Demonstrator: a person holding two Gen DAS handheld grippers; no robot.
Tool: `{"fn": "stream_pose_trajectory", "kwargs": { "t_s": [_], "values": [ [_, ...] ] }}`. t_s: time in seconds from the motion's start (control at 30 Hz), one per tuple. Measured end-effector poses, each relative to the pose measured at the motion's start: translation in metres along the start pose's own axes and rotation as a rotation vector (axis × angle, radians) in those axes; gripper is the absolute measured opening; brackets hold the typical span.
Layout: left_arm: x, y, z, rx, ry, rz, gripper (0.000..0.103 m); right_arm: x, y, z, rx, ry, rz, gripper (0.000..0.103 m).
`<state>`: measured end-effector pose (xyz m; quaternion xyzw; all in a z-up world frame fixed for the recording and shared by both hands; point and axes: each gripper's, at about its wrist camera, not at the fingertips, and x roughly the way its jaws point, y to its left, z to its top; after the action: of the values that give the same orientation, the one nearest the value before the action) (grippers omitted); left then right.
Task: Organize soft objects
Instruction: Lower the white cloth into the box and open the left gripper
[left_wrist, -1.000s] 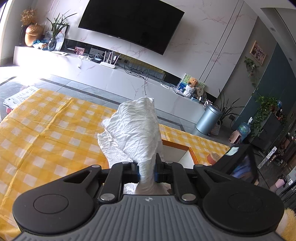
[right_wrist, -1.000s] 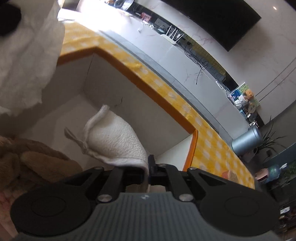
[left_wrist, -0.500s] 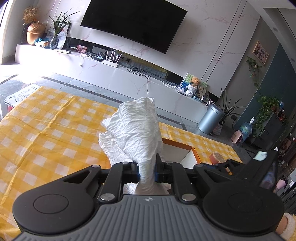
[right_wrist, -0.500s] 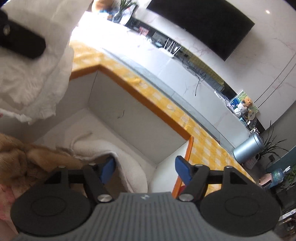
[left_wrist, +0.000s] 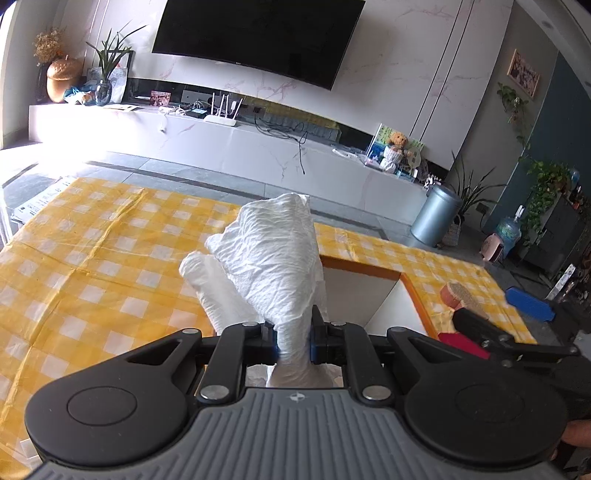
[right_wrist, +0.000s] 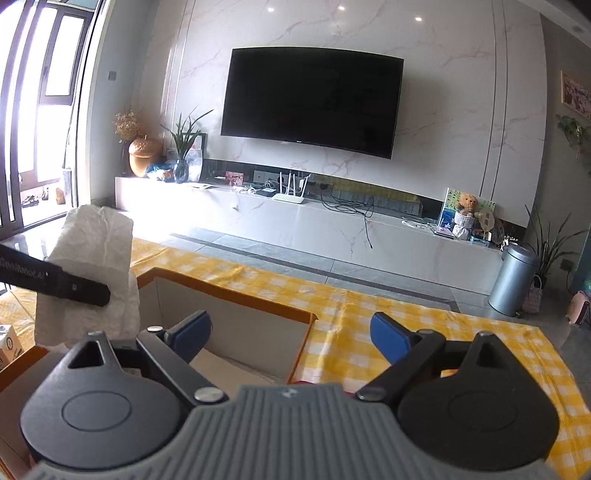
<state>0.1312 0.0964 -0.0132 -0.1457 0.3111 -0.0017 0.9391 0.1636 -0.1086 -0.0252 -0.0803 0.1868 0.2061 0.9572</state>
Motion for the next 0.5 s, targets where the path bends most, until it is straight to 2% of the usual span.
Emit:
{"fn": "stream_pose_trajectory", "kwargs": {
  "t_s": [0.13,0.23,0.3,0.37,0.5],
  "values": [
    [0.021,0.000,-0.001,0.008,0.045,0.003,0.016,0.007,-0.007,-0.002,0.053,0.021,-0.019,0.092],
    [0.029,-0.004,-0.002,0.054,0.052,0.059,0.016,0.010,-0.009,-0.003,0.087,0.043,-0.019,0.092],
    [0.037,-0.008,-0.006,0.091,0.101,0.090,0.017,0.009,-0.007,-0.005,0.085,0.050,-0.009,0.092],
    [0.046,-0.008,-0.011,0.093,0.138,0.166,0.017,0.007,-0.004,-0.005,0.070,0.052,-0.016,0.092],
    [0.049,-0.024,-0.016,0.187,0.156,0.252,0.019,-0.002,-0.006,-0.002,0.072,-0.005,-0.050,0.092]
  ]
}}
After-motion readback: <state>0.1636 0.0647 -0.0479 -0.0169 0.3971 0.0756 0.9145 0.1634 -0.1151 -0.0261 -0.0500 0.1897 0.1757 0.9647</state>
